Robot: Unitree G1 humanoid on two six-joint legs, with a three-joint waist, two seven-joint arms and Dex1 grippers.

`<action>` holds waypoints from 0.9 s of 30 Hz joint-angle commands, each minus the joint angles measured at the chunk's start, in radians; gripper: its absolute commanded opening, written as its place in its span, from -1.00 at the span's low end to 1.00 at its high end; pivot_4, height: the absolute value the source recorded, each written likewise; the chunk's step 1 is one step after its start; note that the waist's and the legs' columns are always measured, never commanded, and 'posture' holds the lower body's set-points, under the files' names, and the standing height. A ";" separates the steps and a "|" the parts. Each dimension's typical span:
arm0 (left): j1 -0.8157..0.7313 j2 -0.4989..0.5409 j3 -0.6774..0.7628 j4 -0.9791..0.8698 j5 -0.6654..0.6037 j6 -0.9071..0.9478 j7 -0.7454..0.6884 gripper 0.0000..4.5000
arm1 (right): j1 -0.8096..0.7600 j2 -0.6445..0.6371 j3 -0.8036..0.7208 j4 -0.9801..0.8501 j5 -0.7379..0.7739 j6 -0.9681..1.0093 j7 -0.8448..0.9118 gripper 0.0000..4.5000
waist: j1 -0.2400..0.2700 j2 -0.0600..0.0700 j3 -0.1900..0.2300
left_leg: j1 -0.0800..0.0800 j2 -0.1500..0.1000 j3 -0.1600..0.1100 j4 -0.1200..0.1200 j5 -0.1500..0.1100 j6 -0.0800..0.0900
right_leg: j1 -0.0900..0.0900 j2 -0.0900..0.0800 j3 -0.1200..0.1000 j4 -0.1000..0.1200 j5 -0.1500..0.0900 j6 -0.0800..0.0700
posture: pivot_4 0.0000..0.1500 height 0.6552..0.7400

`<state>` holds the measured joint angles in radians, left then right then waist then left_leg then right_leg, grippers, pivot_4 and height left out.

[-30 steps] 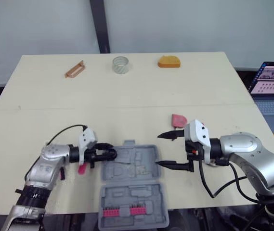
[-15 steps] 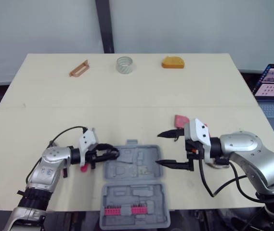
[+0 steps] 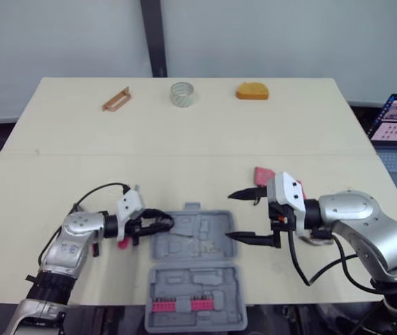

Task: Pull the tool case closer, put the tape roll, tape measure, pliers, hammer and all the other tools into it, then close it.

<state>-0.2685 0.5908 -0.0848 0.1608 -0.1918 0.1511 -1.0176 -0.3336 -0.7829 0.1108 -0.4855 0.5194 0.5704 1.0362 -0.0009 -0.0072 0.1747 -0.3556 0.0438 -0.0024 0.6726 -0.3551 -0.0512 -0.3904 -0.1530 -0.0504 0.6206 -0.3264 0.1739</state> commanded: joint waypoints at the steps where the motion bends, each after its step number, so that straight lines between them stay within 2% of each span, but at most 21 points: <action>1: 0.005 0.014 -0.029 -0.002 0.041 -0.017 0.003 -0.11 | -0.006 -0.003 -0.026 -0.030 0.017 0.003 -0.007 1.00 | 0.000 0.000 0.000 | 0.000 0.000 0.000 0.000 0.000 0.000 | 0.000 0.000 0.000 0.000 0.000 0.000 | 1.00 1.00; 9: -0.004 0.034 -0.064 0.036 0.111 -0.076 0.013 -0.11 | -0.019 0.001 -0.021 -0.036 0.016 0.020 -0.017 1.00 | 0.000 0.000 0.000 | 0.000 0.000 0.000 0.000 0.000 0.000 | 0.000 0.000 0.000 0.000 0.000 0.000 | 1.00 1.00; 27: -0.014 0.064 -0.109 0.104 0.175 -0.168 0.036 -0.11 | -0.024 -0.005 -0.019 -0.043 0.012 0.027 -0.026 1.00 | 0.000 0.000 0.000 | 0.001 0.000 0.000 0.000 0.000 0.000 | 0.001 0.000 0.000 0.000 0.000 0.000 | 1.00 1.00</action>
<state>-0.3044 0.6319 -0.1713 0.2114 -0.0826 -0.0305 -0.9966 -0.3431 -0.7830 0.1109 -0.4862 0.5189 0.5960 1.0152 -0.0007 -0.0072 0.1744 -0.3549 0.0439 -0.0024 0.6730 -0.3551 -0.0511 -0.3898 -0.1530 -0.0504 0.6211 -0.3264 0.1738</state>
